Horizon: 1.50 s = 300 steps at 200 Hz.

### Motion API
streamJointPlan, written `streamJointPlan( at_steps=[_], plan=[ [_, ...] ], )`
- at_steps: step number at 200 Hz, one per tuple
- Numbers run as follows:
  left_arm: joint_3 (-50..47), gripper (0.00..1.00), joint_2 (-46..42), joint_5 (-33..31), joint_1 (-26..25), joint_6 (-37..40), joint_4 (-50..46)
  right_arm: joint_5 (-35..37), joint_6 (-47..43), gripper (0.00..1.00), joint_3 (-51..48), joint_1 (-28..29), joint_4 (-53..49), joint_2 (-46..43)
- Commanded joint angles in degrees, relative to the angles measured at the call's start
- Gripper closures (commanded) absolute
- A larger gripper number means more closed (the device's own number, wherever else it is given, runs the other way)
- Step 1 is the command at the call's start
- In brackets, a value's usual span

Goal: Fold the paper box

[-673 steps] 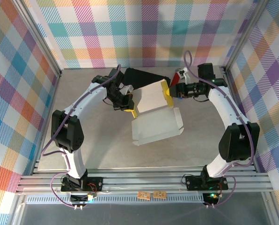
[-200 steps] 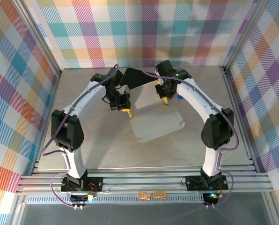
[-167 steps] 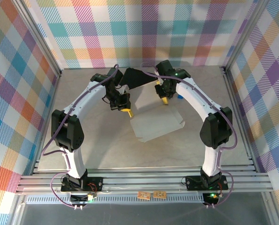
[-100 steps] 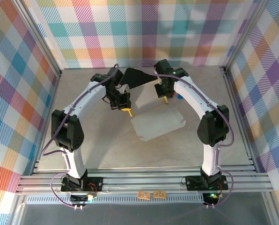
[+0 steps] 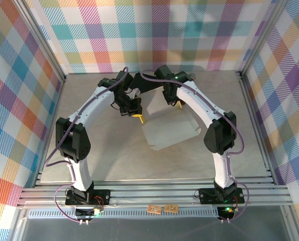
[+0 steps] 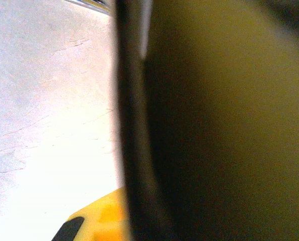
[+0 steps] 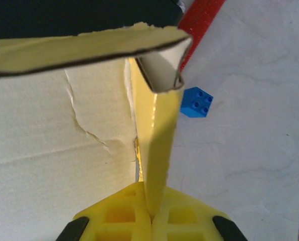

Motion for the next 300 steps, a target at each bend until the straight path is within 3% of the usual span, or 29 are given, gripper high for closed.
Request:
streamJointPlan(
  at_steps=[1, 24, 70, 80, 112, 137, 164, 207, 226, 300],
  plan=[
    [2.27, 1.0, 0.07, -1.45, -0.09, -1.25, -2.55, 9.54, 2.45, 1.0, 1.39, -0.55, -6.51, 1.38],
    [2.38, 1.0, 0.26, -1.64, -0.09, -1.48, -2.65, 11.81, 2.59, 1.0, 1.89, 0.18, -6.78, 1.51],
    [2.32, 1.0, 0.25, -1.63, -0.09, -1.59, -2.71, 7.56, 0.94, 1.0, 2.57, 0.45, -5.63, 0.68],
    [2.28, 1.0, 0.19, -1.72, -0.09, -1.81, -2.73, 5.1, -0.19, 1.0, 2.29, 0.45, -4.74, 0.14],
    [2.28, 1.0, 0.33, -2.74, -0.09, -3.55, -2.81, -13.17, -1.94, 1.0, 2.18, -0.25, -2.73, -1.8],
    [2.25, 1.0, 0.16, -3.65, -0.09, -4.25, -3.08, -18.72, -0.8, 1.0, 2.36, -0.64, -3.04, -2.21],
    [2.27, 1.0, -0.16, -3.97, -0.09, -4.09, -3.44, -19.71, 0.19, 0.95, 2.33, -1.54, -3.15, -2.58],
    [2.02, 1.0, -0.37, -3.59, -0.09, -3.99, -3.78, -20.5, 1.26, 0.68, 3.08, -3.64, -2.36, -3.9],
    [1.93, 1.0, -0.53, -3.34, -0.09, -3.83, -3.69, -20.7, 1.08, 0.61, 4.31, -4.29, -2.66, -3.27],
    [1.86, 1.0, -0.81, -2.87, -0.09, -3.68, -3.61, -17.74, -0.77, 0.66, 5.77, -4.51, -1.72, 1.06]
  ],
)
